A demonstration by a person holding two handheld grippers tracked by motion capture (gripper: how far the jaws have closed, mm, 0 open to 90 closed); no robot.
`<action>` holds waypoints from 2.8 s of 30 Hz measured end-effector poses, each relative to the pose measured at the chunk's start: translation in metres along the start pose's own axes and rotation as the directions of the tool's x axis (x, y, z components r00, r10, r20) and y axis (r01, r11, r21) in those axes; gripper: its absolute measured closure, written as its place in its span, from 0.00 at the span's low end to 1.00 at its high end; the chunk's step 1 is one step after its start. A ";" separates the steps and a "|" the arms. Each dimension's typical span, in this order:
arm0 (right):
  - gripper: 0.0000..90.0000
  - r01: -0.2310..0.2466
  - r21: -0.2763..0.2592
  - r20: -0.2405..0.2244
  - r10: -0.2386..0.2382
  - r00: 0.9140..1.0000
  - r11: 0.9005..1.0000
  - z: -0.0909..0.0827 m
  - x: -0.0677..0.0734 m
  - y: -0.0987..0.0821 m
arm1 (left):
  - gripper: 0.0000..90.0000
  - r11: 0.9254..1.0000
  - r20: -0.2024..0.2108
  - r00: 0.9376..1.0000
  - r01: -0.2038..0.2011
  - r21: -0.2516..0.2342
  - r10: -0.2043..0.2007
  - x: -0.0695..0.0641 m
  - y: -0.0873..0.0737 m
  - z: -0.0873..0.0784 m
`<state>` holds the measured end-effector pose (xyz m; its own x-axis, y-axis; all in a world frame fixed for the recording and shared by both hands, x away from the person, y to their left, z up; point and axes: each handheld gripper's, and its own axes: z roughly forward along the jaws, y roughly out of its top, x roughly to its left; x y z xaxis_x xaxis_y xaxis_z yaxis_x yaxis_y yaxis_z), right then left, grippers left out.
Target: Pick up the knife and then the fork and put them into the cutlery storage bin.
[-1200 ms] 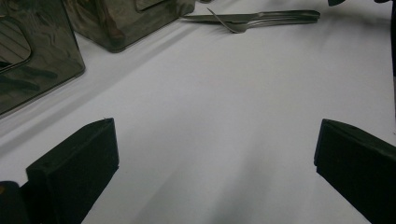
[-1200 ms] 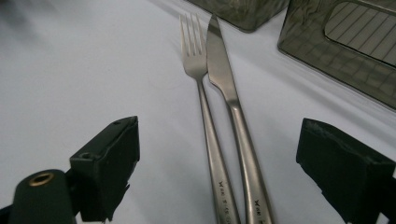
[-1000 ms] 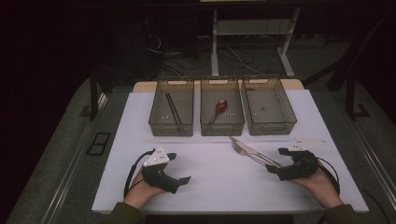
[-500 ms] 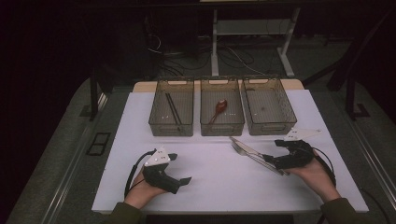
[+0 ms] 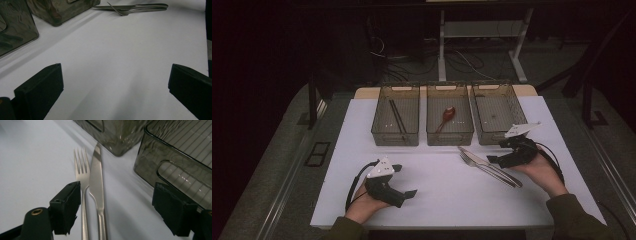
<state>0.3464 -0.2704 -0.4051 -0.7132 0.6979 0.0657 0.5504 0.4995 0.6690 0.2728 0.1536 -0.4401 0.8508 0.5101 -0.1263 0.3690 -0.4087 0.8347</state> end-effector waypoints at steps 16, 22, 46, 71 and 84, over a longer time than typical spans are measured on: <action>0.50 0.135 0.310 -0.026 -0.134 0.991 0.941 0.017 0.011 0.024 | 0.00 1.000 0.011 1.000 0.003 -0.003 -0.003 -0.001 0.000 0.001; 0.59 0.172 0.402 -0.050 -0.166 0.985 0.899 0.027 0.012 0.025 | 0.00 1.000 0.013 1.000 0.002 -0.001 -0.002 0.000 0.000 0.000; 0.80 0.222 0.560 -0.108 -0.195 0.975 0.799 0.046 0.015 0.028 | 0.00 1.000 0.024 1.000 0.000 0.009 0.000 0.000 -0.001 0.002; 0.88 0.191 0.551 -0.083 -0.174 0.981 0.813 0.042 0.014 0.024 | 0.00 1.000 0.029 1.000 0.001 0.019 -0.002 -0.001 -0.002 0.002; 0.88 0.173 0.436 -0.116 -0.136 0.984 0.883 0.016 0.002 0.016 | 0.00 1.000 0.029 1.000 0.000 0.018 0.000 -0.001 -0.001 0.002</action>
<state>0.3607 -0.2532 -0.4065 -0.8268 0.5593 0.0598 0.5518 0.7859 0.2792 0.2720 0.1520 -0.4420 0.8612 0.4879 -0.1423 0.3756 -0.4226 0.8248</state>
